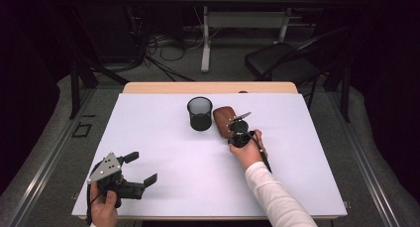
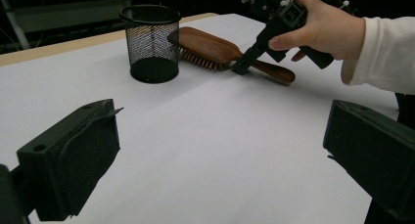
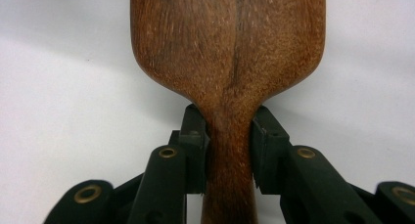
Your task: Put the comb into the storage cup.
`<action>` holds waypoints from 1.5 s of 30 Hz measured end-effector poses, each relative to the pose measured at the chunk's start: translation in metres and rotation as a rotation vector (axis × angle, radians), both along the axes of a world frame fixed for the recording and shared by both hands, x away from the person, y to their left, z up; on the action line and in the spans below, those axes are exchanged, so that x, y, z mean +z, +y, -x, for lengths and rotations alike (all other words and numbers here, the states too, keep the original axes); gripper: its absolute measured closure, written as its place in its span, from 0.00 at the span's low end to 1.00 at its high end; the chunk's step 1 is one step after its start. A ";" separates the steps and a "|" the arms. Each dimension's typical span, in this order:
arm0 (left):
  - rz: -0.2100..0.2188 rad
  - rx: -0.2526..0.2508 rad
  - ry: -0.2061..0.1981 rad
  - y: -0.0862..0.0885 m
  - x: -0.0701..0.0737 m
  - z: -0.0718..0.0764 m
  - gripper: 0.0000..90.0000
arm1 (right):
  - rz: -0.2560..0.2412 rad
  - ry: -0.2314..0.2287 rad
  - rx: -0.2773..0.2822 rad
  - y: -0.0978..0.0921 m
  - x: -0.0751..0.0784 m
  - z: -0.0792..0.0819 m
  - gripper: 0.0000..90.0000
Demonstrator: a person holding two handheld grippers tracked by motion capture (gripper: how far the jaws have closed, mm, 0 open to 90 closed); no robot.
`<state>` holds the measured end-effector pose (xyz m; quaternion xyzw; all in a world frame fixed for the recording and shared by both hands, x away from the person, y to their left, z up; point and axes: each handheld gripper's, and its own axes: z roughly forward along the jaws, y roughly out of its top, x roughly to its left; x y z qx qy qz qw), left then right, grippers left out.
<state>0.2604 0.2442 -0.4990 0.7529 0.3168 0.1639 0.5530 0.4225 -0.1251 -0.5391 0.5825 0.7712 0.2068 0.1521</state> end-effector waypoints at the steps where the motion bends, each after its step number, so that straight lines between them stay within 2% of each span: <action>1: 0.000 0.000 0.000 0.000 0.000 0.000 0.00 | 0.000 0.000 0.000 0.000 0.000 0.000 0.79; 3: -0.001 0.000 0.000 0.000 0.000 0.000 0.00 | 0.005 0.009 0.004 -0.001 0.001 0.000 0.79; 4: 0.000 0.001 0.000 0.000 0.000 0.000 0.00 | -0.016 -0.008 0.004 -0.002 -0.001 -0.001 0.79; 8: 0.001 0.000 0.000 0.000 0.000 0.000 0.00 | -0.008 0.001 0.003 -0.002 0.000 0.000 0.79; 11: 0.001 0.001 0.000 0.000 0.000 0.000 0.00 | -0.017 -0.008 -0.009 0.000 -0.001 0.001 0.79; 21: -0.001 0.003 0.000 0.000 0.000 0.000 0.00 | -0.024 -0.007 -0.001 -0.002 0.000 0.001 0.80; 26: 0.000 0.000 0.001 0.000 0.000 0.000 0.00 | -0.024 -0.018 0.000 -0.003 -0.001 0.001 0.80; 28: -0.001 0.001 0.000 0.000 0.000 0.000 0.00 | -0.026 -0.041 0.001 -0.003 -0.002 0.002 0.80; 37: 0.000 0.001 0.000 0.000 0.000 0.000 0.00 | -0.019 -0.053 -0.003 -0.003 -0.001 0.004 0.80; 45: 0.000 0.000 0.000 0.000 0.000 0.000 0.00 | -0.030 -0.091 -0.010 -0.004 0.000 0.006 0.80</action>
